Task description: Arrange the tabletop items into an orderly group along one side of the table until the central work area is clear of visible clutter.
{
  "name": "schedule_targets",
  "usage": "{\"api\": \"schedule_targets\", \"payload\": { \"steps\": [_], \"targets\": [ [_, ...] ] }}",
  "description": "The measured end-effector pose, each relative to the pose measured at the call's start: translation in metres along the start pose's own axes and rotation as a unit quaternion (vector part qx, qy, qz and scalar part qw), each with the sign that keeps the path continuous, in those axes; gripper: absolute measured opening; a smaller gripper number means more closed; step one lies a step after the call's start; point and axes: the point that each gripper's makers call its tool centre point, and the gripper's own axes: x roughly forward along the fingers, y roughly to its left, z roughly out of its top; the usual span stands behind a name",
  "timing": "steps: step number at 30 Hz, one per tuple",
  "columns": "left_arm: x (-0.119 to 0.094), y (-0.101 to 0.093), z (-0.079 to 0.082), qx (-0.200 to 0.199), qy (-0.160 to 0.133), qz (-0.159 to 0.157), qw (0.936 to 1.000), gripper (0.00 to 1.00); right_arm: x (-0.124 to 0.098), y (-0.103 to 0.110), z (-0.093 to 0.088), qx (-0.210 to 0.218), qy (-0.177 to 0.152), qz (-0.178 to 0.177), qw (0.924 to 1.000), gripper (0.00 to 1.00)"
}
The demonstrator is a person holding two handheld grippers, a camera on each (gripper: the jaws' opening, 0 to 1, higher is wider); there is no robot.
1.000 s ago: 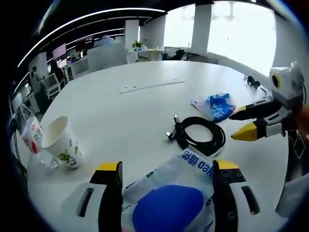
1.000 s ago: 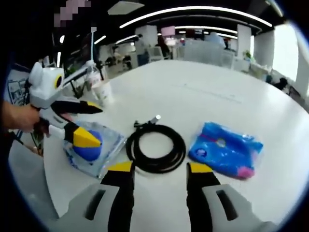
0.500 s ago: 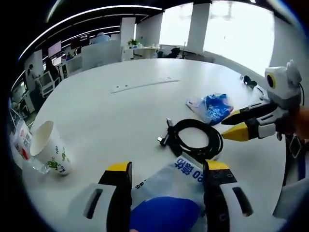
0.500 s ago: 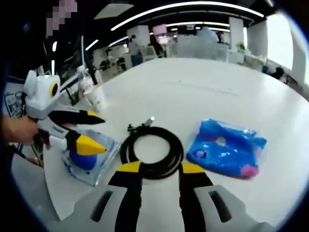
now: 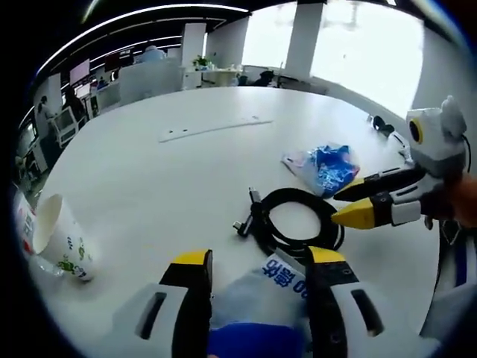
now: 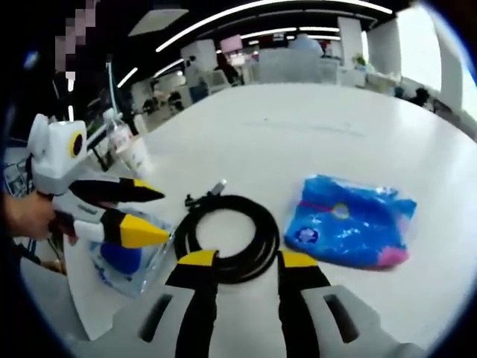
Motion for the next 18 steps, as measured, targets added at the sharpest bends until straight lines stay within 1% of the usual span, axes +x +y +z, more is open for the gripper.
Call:
{"api": "schedule_targets", "payload": {
  "steps": [4,9,13,18],
  "targets": [
    [0.006,-0.005,-0.001,0.003,0.008,-0.007,0.9999,0.43,0.003,-0.002,-0.001,0.009,0.002,-0.001,1.0,0.29],
    [0.014,-0.01,-0.001,0.002,0.015,-0.018,0.9997,0.37,0.006,-0.004,-0.004,0.019,0.008,-0.006,0.9998,0.28],
    [0.019,-0.012,0.001,0.003,0.016,-0.017,0.9997,0.37,0.009,-0.005,-0.009,0.021,0.016,-0.007,0.9996,0.28],
    [0.024,-0.012,0.001,-0.006,0.019,-0.012,0.9997,0.34,0.01,-0.005,-0.007,0.028,0.013,-0.009,0.9995,0.26]
  ]
}}
